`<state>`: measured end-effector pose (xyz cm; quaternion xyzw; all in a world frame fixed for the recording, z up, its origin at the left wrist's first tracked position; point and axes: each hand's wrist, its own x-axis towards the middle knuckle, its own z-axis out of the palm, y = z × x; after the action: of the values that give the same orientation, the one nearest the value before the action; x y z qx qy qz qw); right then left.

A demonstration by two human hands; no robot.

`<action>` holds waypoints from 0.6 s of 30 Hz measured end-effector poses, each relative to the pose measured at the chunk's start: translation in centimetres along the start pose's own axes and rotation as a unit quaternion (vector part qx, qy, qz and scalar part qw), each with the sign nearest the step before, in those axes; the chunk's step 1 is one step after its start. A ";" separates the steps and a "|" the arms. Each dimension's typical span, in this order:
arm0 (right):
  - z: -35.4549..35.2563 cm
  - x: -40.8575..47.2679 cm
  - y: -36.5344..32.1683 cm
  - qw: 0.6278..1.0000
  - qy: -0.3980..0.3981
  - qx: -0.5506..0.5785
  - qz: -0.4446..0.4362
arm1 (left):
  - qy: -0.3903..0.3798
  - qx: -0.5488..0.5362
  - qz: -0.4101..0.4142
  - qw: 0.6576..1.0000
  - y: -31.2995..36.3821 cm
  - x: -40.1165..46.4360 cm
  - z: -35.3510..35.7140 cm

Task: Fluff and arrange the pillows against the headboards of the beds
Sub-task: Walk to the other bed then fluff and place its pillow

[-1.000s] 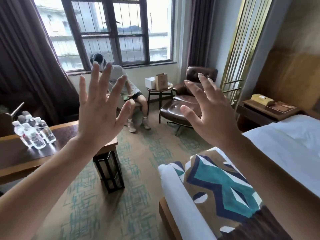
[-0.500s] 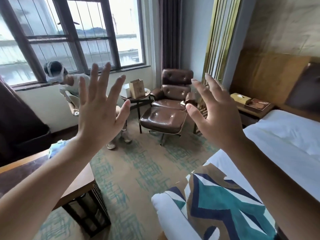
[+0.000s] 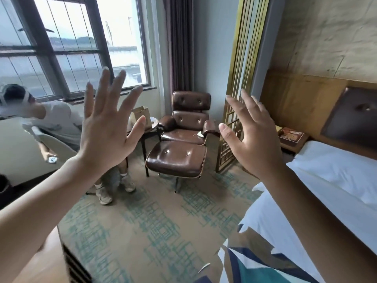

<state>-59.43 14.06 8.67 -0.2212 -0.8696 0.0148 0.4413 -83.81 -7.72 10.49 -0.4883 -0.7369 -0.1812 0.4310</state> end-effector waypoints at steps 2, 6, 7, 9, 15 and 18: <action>1.8 1.3 0.8 1.000 0.003 -0.017 0.016 | 0.006 -0.018 0.006 1.000 -1.1 1.3 3.5; 6.1 3.7 1.7 0.997 0.002 -0.061 0.042 | 0.017 -0.053 0.033 0.998 -3.5 4.4 10.9; 7.2 4.5 1.8 0.996 0.004 -0.074 0.047 | 0.021 -0.066 0.042 0.997 -4.3 5.0 12.6; 9.7 6.5 1.8 0.994 0.012 -0.089 0.062 | 0.024 -0.087 0.060 0.994 -6.3 6.4 15.6; 17.9 13.1 -0.9 0.987 0.021 -0.125 0.097 | -0.011 -0.089 0.094 0.992 -16.6 10.8 22.4; 21.5 15.9 -2.2 0.985 0.019 -0.132 0.113 | -0.008 -0.113 0.090 0.989 -20.5 13.2 25.3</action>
<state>-85.02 22.00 8.13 -0.3748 -0.8245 -0.0550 0.4204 -115.35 7.71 10.13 -0.6000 -0.6681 -0.2195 0.3814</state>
